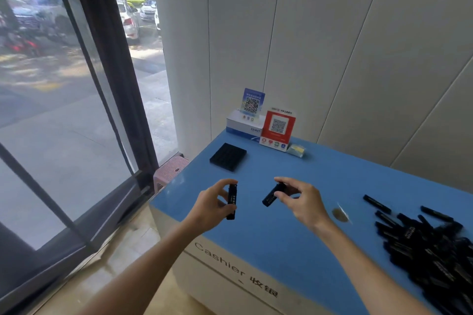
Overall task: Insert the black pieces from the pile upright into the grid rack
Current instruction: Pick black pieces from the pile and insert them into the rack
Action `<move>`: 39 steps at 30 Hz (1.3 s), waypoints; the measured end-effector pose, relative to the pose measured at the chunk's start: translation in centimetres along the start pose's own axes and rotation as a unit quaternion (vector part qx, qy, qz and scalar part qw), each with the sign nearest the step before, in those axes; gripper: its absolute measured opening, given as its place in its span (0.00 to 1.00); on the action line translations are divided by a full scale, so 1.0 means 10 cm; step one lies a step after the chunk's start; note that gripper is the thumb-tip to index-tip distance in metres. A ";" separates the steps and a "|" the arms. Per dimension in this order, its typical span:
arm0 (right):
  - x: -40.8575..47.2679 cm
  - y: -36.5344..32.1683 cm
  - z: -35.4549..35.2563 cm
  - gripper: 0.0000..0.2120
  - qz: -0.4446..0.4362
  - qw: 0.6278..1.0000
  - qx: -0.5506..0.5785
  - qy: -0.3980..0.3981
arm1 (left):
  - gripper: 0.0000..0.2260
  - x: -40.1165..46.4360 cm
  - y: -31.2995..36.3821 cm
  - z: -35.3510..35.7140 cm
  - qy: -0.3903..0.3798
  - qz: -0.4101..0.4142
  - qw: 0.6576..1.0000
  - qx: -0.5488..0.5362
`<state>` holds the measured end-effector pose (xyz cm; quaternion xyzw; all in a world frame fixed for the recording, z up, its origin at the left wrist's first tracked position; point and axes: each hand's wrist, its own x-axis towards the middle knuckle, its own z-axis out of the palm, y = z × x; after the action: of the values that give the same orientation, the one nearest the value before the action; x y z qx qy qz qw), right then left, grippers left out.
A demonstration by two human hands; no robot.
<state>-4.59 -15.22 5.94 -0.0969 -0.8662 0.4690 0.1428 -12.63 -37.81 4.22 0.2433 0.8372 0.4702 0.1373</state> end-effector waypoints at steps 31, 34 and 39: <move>2.60 0.47 1.18 0.09 0.065 0.987 -0.075 0.125 | 0.15 3.18 -1.09 -1.01 -0.067 0.091 0.989 0.097; 2.76 0.48 1.27 0.09 0.078 0.984 -0.095 0.131 | 0.12 3.44 -1.19 -1.03 -0.078 0.107 0.986 0.102; 2.94 0.51 1.37 0.09 0.100 0.976 -0.132 0.139 | 0.11 3.73 -1.35 -0.99 -0.101 0.117 0.984 0.089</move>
<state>-36.69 -14.33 -0.88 -0.2651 -0.8781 0.3441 0.2006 -52.40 -30.87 -2.14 0.3969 0.8234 0.3794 0.1435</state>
